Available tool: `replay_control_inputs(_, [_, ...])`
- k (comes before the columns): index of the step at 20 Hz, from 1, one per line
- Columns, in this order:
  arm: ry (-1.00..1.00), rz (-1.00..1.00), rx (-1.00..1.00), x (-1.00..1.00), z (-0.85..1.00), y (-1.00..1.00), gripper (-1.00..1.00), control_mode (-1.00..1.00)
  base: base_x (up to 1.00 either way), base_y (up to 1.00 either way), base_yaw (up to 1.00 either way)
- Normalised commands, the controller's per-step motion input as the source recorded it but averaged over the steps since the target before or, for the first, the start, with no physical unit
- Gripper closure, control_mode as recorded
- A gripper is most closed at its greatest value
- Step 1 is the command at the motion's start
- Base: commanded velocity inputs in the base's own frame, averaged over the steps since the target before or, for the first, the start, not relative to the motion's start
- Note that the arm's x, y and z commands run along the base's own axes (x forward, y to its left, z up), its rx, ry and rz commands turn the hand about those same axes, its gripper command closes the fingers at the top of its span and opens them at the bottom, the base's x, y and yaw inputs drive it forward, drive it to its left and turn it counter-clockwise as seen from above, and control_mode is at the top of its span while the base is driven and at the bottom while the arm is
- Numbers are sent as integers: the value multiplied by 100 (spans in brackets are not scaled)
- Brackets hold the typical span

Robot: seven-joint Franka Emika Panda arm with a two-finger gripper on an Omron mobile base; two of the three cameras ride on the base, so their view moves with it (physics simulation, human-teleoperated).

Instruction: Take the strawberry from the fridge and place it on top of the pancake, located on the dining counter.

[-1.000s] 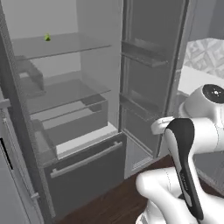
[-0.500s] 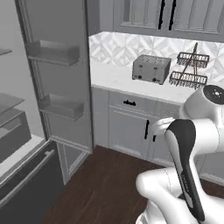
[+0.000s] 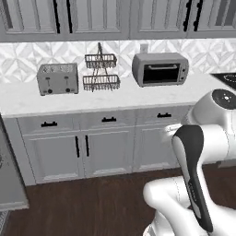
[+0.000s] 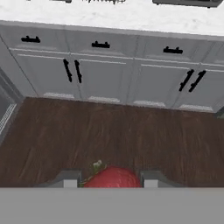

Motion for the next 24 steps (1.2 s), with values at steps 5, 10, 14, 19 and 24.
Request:
replay_control_inputs(5, [0, 0, 0, 0, 0, 0, 100, 100, 0, -64, -85])
replay_control_inputs(10, [0, 0, 0, 0, 0, 0, 100, 100, 18, -91, -70])
replay_control_inputs(14, [0, 0, 0, 0, 0, 0, 100, 100, 32, -100, -56])
replay_control_inputs(19, [0, 0, 0, 0, 0, 0, 100, 100, 27, -100, -57])
replay_control_inputs(24, [0, 0, 0, 0, 0, 0, 100, 100, 34, -100, -58])
